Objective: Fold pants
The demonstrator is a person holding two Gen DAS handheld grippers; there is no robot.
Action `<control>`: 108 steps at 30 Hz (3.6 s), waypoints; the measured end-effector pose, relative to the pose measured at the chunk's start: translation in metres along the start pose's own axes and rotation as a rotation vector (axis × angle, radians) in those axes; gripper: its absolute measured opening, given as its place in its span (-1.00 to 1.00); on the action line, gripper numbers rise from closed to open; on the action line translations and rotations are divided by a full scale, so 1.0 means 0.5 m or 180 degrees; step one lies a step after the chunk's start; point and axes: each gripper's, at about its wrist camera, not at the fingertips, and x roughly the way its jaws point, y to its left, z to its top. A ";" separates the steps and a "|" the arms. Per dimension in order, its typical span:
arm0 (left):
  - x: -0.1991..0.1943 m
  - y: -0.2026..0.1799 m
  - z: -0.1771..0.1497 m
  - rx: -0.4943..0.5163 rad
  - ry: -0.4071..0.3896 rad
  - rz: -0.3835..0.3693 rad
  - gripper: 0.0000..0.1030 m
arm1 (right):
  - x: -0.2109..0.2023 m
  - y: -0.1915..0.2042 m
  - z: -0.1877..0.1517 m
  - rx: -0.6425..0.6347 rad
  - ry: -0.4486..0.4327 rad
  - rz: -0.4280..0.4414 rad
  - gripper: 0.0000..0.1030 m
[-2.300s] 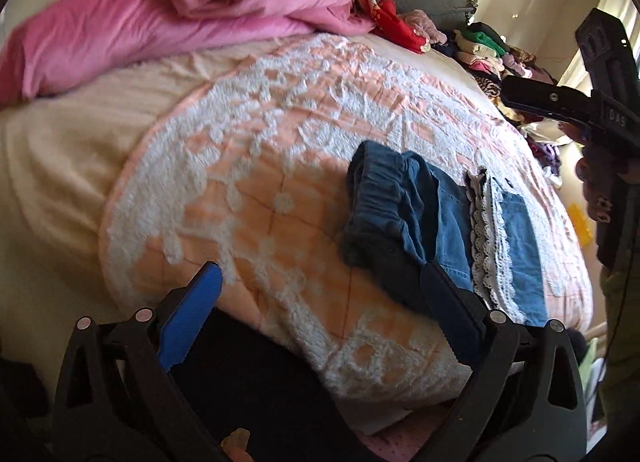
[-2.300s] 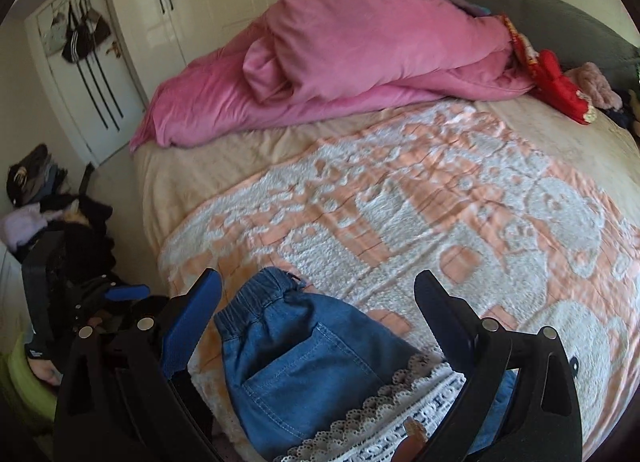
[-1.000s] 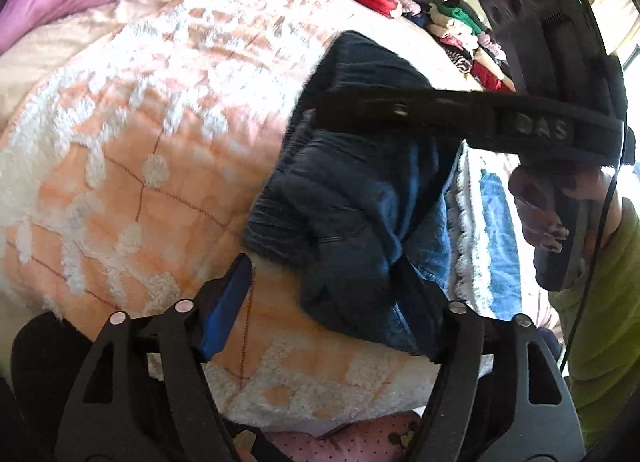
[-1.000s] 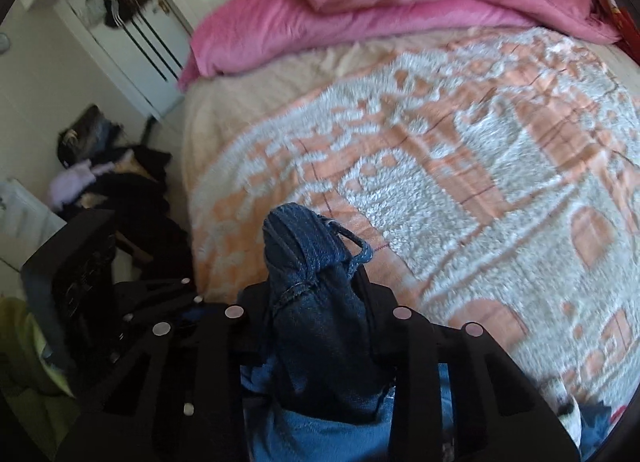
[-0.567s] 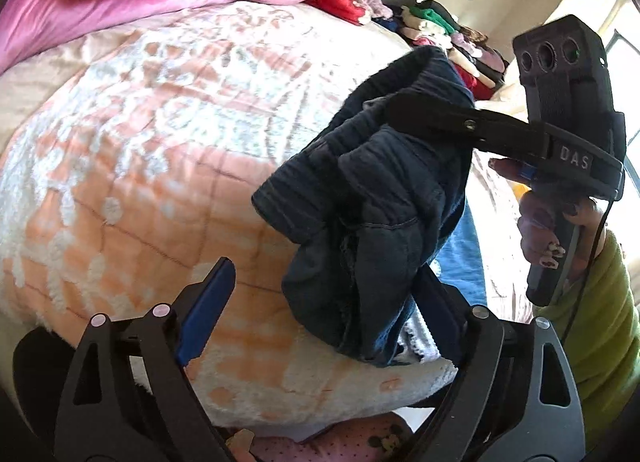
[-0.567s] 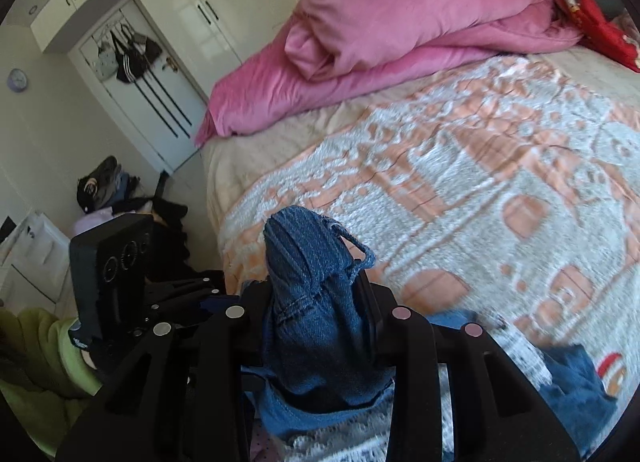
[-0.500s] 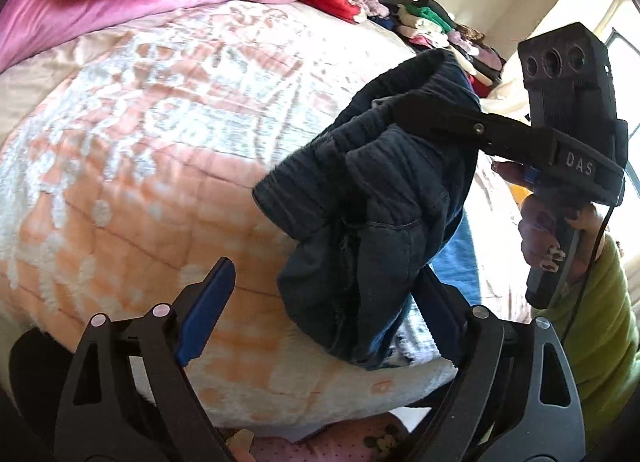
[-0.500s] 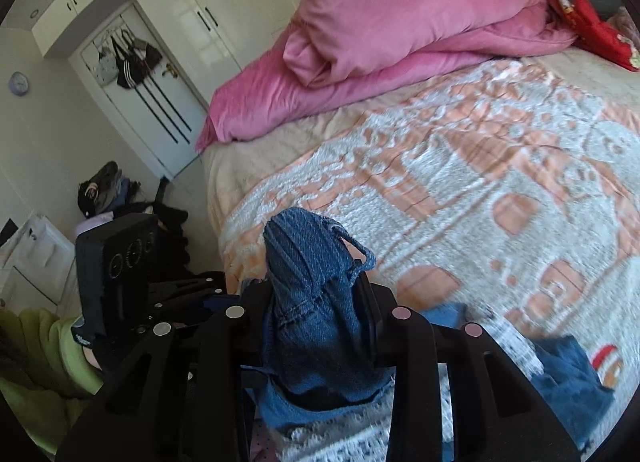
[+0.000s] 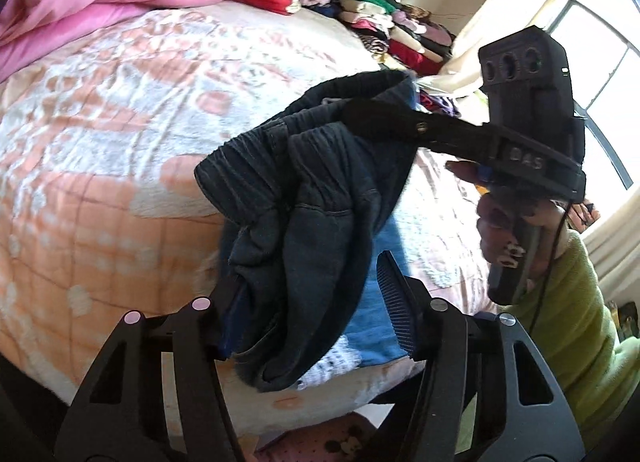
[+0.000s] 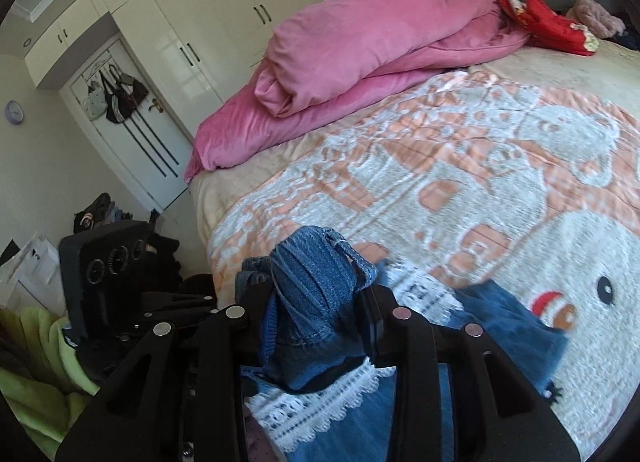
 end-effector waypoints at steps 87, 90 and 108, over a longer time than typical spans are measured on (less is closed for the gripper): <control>0.103 0.039 0.026 0.0296 0.0167 0.0614 0.81 | -0.098 -0.066 -0.250 0.0978 -0.0138 -0.1736 0.86; 0.127 0.046 0.024 0.0280 0.0234 0.0606 0.81 | -0.082 -0.083 -0.251 0.1044 -0.0094 -0.1654 0.74; 0.184 0.042 0.026 0.0306 0.0320 0.0449 -0.02 | -0.012 -0.106 -0.257 0.1022 0.0015 -0.1260 -0.25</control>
